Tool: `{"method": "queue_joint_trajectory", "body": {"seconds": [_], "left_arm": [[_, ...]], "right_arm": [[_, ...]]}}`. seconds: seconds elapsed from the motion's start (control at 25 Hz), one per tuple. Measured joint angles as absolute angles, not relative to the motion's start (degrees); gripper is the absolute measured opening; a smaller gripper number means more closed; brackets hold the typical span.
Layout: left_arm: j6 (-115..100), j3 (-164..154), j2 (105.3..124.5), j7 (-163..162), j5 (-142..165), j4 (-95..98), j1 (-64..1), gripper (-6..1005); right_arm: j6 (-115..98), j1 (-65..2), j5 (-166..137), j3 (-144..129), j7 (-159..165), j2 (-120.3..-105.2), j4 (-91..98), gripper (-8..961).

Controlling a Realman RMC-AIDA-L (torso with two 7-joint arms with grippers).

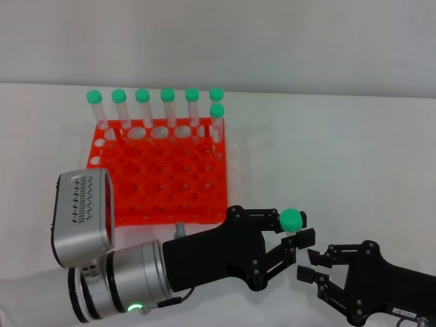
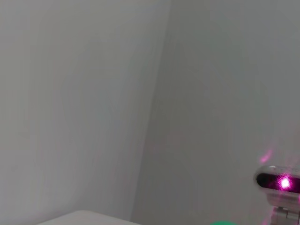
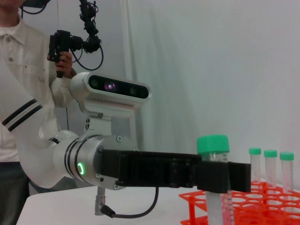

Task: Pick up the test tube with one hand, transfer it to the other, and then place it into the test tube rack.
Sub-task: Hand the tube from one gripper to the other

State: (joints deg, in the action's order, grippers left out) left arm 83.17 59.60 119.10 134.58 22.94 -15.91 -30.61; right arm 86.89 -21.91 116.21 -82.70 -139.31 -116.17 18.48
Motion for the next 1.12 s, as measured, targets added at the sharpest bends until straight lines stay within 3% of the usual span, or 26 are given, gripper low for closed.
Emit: {"method": "queue_joint_trajectory", "body": {"seconds": [0.64, 0.72, 0.96, 1.12], "left_arm": [[84.3, 61.1, 119.02, 138.1, 22.0, -16.6, -28.3, 204], [84.6, 62.3, 118.86, 138.8, 22.0, -16.9, -27.5, 204], [87.3, 73.8, 118.74, 143.8, 22.0, -16.6, -22.1, 204], [87.6, 82.9, 118.82, 146.8, 19.8, -16.5, -17.5, 204]], "right_arm": [[86.5, -21.2, 116.3, -81.9, -139.5, -115.67, 18.1, 192], [86.4, -20.8, 116.4, -81.1, -139.4, -115.52, 18.1, 371], [85.9, -19.2, 115.9, -75.0, -139.5, -114.77, 16.6, 607], [83.6, -15.6, 116.1, -65.4, -142.6, -114.69, 16.4, 696]]}}
